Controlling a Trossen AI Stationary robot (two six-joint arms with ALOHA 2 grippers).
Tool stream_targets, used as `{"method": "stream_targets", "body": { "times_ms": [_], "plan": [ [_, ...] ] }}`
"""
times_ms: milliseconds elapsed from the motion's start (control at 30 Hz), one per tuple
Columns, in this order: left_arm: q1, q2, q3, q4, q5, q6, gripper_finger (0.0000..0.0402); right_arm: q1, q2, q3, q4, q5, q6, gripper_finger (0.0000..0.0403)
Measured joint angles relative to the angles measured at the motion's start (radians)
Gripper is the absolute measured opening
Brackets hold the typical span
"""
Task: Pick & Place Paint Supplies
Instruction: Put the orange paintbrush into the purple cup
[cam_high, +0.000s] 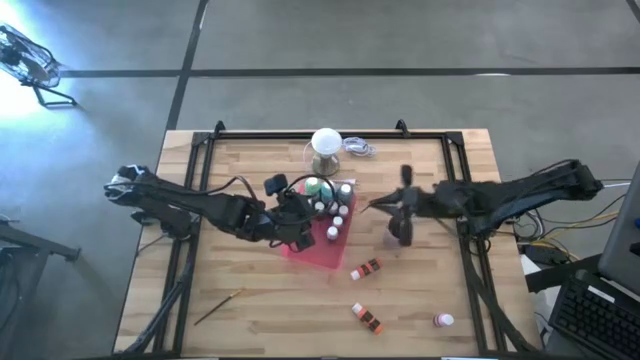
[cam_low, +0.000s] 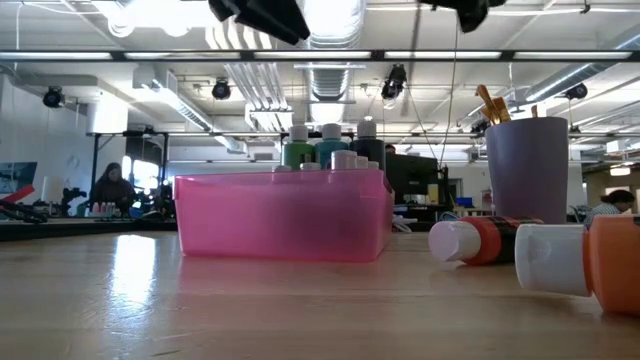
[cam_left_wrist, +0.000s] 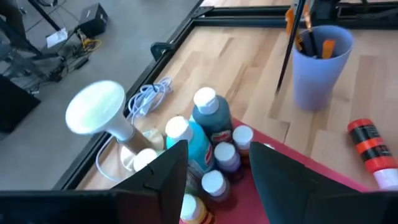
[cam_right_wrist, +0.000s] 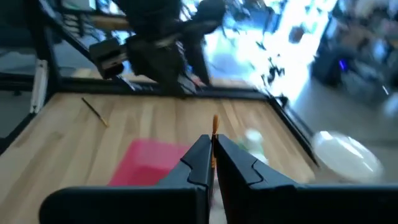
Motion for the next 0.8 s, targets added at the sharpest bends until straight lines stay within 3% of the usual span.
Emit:
{"method": "stream_targets", "body": {
  "times_ms": [167, 367, 567, 800],
  "plan": [
    [0.000, -0.015, -0.044, -0.001, -0.034, -0.031, 0.0177, 0.081, -0.090, 0.120, -0.366, 0.149, 0.132, 0.0010],
    [0.000, -0.018, -0.050, 0.001, -0.066, -0.048, 0.0177, 0.180, -0.096, 0.234, -0.725, 0.248, 0.380, 0.0011],
    [0.002, -0.018, -0.051, 0.023, -0.089, -0.025, 0.0177, 0.242, -0.082, 0.224, -0.773, 0.261, 0.449, 0.0010],
    [0.002, -0.018, -0.052, 0.026, -0.088, -0.025, 0.0177, 0.251, -0.084, 0.142, -0.740, 0.408, 0.467, 0.0010]
  ]
}}
